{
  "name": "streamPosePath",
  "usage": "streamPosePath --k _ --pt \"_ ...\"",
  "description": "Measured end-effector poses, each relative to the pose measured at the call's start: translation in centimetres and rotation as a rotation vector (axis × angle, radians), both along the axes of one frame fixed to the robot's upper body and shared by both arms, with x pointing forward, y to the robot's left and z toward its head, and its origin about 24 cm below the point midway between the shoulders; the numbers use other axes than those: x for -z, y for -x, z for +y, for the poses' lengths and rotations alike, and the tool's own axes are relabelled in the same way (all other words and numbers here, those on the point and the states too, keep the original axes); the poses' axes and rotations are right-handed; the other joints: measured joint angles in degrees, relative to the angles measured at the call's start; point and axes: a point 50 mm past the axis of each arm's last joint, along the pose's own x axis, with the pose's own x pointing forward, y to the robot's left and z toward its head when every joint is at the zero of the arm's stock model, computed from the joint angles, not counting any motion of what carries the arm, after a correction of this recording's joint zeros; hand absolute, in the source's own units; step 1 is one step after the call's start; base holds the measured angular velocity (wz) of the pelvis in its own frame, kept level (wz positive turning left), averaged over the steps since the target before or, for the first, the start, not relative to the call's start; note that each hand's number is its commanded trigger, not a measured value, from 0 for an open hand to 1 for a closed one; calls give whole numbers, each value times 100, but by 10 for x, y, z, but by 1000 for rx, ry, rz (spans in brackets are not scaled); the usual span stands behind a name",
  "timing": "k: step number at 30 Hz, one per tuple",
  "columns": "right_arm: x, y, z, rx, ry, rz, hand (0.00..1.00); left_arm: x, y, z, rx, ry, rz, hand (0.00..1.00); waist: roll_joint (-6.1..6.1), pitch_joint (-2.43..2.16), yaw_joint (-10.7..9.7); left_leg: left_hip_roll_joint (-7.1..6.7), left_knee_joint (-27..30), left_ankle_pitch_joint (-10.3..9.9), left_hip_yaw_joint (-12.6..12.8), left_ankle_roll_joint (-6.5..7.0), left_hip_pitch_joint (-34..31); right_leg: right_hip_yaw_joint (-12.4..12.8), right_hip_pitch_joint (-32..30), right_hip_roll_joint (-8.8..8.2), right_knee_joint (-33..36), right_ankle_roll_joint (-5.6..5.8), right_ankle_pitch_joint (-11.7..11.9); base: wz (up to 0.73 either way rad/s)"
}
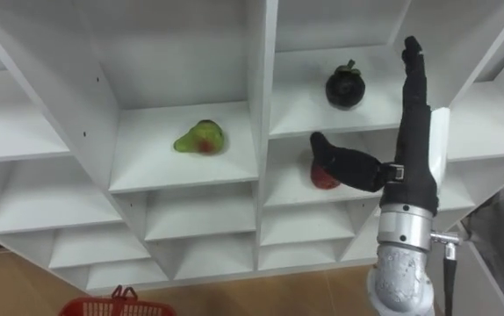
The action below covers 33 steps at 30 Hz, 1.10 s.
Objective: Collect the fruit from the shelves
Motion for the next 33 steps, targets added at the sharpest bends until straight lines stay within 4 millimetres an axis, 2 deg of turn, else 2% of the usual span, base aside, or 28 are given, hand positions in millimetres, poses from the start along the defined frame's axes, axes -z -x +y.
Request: streamPosePath --k 7,13,18,26,33 --pt "1 -4 -9 26 26 4 0 -1 0 4 -20 -4 -5 100 -75 20 114 0 0 0 -16 0 -4 -16 5 -3 -2 0 0 1" --pt "-7 -12 -10 20 25 -26 0 -1 1 4 -25 7 0 100 -149 -21 108 -3 3 1 -79 0 -27 -105 22 -17 -12 0 -1 7" --pt "-13 -16 -19 46 23 -46 0 0 3 5 -34 12 14 100 -174 -24 109 -12 10 1 -159 1 -13 -171 79 -29 -31 2 -2 7" --pt "7 -22 -33 65 4 60 0 -2 0 4 -21 27 -1 100 -192 -24 116 -13 15 1 -192 0 -20 -215 107 -31 -77 1 -1 2" --pt "9 -24 -35 54 -23 80 0 -3 -3 4 -15 30 -22 100 -222 -7 134 -13 12 1 -192 0 -27 -214 109 -30 -81 1 -1 0"
